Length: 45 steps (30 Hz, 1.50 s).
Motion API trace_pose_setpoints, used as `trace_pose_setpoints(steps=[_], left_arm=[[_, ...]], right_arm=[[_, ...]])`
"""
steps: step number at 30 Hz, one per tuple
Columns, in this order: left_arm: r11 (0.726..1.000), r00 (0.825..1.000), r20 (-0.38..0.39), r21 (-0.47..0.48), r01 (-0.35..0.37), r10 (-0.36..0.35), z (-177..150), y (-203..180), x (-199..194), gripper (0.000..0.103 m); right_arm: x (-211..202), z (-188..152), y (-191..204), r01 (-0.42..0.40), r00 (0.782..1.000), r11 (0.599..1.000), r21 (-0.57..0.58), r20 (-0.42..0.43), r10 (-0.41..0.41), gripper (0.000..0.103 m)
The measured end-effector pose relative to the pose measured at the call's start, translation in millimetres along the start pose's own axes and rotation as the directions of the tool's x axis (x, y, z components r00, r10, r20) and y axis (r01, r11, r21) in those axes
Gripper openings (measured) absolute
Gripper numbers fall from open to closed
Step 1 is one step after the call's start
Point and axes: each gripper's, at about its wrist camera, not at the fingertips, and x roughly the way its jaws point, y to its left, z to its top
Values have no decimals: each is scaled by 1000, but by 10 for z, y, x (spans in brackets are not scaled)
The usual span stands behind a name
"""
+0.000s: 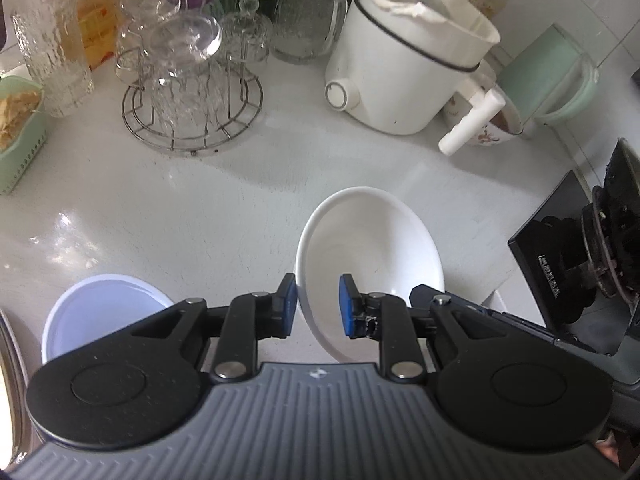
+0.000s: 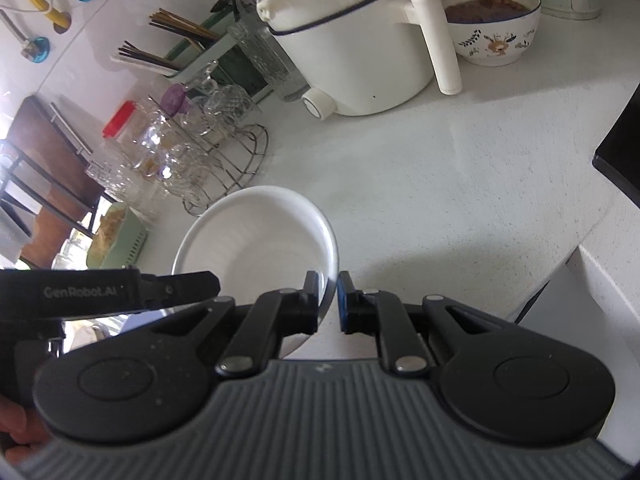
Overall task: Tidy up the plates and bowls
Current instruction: 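Close both grippers on the rim of the white ceramic bowl, then lift the white bowl with both grippers and carry it toward the leaf-print plate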
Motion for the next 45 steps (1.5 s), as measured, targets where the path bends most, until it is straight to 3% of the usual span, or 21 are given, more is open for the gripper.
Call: trace_pose_setpoints(steps=[17, 28, 37, 45], left_arm=[[999, 997, 68, -27, 42, -40, 118, 197, -657, 25], [998, 998, 52, -36, 43, -41, 126, 512, -972, 25], [997, 995, 90, -60, 56, -50, 147, 820, -1225, 25], [993, 995, 97, -114, 36, -25, -36, 1147, -1255, 25]], right_arm=[[-348, 50, 387, -58, 997, 996, 61, 49, 55, 13], [-437, 34, 740, -104, 993, 993, 63, 62, 100, 13], [-426, 88, 1081, -131, 990, 991, 0, 58, 131, 13], [-238, -27, 1325, -136, 991, 988, -72, -7, 136, 13]])
